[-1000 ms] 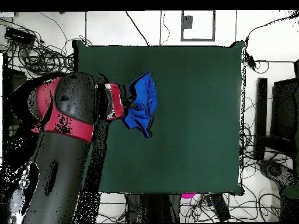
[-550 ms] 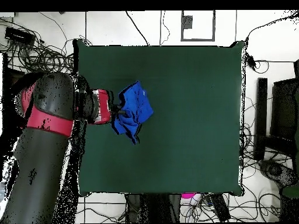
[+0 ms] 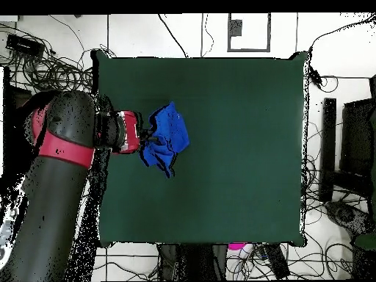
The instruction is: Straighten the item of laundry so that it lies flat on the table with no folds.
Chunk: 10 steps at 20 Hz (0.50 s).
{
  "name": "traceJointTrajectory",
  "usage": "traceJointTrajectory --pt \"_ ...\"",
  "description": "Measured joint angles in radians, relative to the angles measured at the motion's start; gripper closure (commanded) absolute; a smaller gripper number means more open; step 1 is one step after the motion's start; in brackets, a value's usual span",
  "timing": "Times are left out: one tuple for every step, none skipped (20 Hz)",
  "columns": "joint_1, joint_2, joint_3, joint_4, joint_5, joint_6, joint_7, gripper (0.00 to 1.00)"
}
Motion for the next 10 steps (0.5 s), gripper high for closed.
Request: traceJointTrajectory --pt "0.0 -0.003 0.0 0.009 0.0 -0.02 0.0 1.0" --pt "0.0 -0.006 0.0 0.017 0.0 -0.038 0.0 1.0" --pt "-0.002 -0.017 0.001 0.045 0.0 -0.097 0.0 1.0" --pt "-0.003 -0.023 0.001 0.058 0.0 -0.124 0.0 1.0" --pt "-0.005 -0.031 0.001 0.075 0.0 -0.161 0.0 1.0" --pt "-0.007 -0.037 0.001 0.089 0.0 -0.19 0.0 1.0" --pt "-0.014 -0.052 0.002 0.124 -0.001 -0.264 0.0 1.0" --pt "-0.02 -0.064 0.003 0.149 0.0 -0.319 0.0 1.0" --pt "-0.026 -0.072 0.003 0.17 -0.001 -0.362 0.0 1.0" --pt "-0.038 -0.086 0.003 0.205 -0.001 -0.437 0.0 1.0"
